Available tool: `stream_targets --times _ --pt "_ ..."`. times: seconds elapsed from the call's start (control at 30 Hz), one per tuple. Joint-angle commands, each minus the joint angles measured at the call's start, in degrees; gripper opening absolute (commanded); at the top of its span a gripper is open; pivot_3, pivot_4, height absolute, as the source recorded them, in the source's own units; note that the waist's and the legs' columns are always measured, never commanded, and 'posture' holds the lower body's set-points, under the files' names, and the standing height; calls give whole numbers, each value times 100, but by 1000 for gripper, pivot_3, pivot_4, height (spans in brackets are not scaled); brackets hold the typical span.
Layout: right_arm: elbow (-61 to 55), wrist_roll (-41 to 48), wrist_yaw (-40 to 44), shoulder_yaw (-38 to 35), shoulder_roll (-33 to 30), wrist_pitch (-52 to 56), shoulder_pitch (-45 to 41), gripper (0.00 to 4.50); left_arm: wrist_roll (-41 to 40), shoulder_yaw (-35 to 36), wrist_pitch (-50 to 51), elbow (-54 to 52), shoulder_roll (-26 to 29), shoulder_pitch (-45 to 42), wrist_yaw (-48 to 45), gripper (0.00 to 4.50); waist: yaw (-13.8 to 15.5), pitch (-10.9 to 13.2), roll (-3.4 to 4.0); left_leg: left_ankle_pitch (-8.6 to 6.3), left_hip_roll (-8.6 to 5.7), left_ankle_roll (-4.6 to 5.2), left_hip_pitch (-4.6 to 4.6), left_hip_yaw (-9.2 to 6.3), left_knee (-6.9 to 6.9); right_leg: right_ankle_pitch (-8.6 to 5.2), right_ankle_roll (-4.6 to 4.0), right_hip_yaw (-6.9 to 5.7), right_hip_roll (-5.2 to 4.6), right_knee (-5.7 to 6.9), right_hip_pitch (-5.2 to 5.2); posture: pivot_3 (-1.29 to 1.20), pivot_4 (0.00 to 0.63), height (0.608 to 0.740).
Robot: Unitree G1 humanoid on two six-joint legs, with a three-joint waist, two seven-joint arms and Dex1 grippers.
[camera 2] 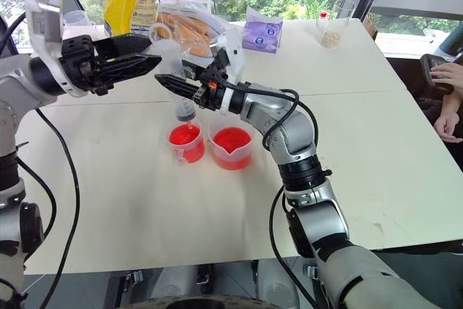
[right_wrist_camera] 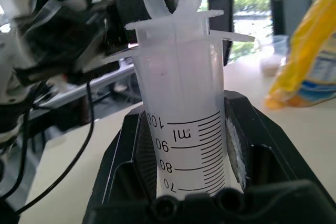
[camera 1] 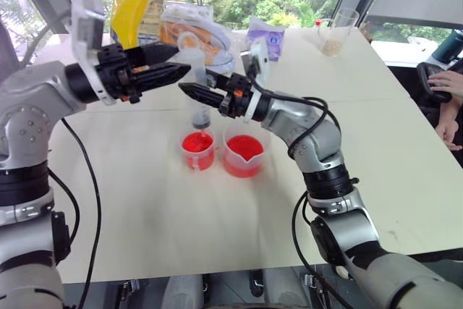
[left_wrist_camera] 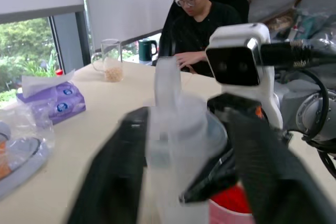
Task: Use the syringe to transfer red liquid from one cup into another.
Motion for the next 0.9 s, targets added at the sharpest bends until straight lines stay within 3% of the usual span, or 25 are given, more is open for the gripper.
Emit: stream_targets --times 0.03,0.07,0.37,0.57,0.77,0.9 --pt "-545 179 11 -25 129 -114 -107 1421 -126 183 128 17 -12 -42 172 4300 -17 0 -1 0 0 0 0 0 -1 0 0 0 0 1 -1 0 150 740" --pt "-569 178 2 -7 143 -91 -76 1421 -129 249 129 4 15 -11 193 4459 -29 0 -1 0 2 0 -1 -2 -2 0 0 0 4 1 -3 0 150 740" --pt "-598 216 -68 12 157 91 38 1421 -43 698 16 -82 757 648 -159 4459 -25 0 0 0 4 0 -1 2 -3 0 0 1 0 1 -6 0 150 740" --pt "-558 333 -351 -341 -65 482 -308 1421 -99 654 -46 -338 772 918 -218 4459 12 0 -1 0 4 0 -2 1 -2 0 -1 0 -6 -2 -2 0 150 740" --pt "-267 934 -1515 -1577 -765 2118 -1442 1421 -67 453 -125 -530 584 1048 -225 4459 9 1 0 0 4 0 -6 0 -3 0 -1 0 -7 -2 -7 0 150 740" --pt "469 538 -2309 -1800 -1764 3744 -2009 1421 -24 325 -202 -715 474 1227 -267 4459 13 -1 -3 -1 4 2 -5 2 -6 -1 -3 0 -9 -5 -7 0 150 740"
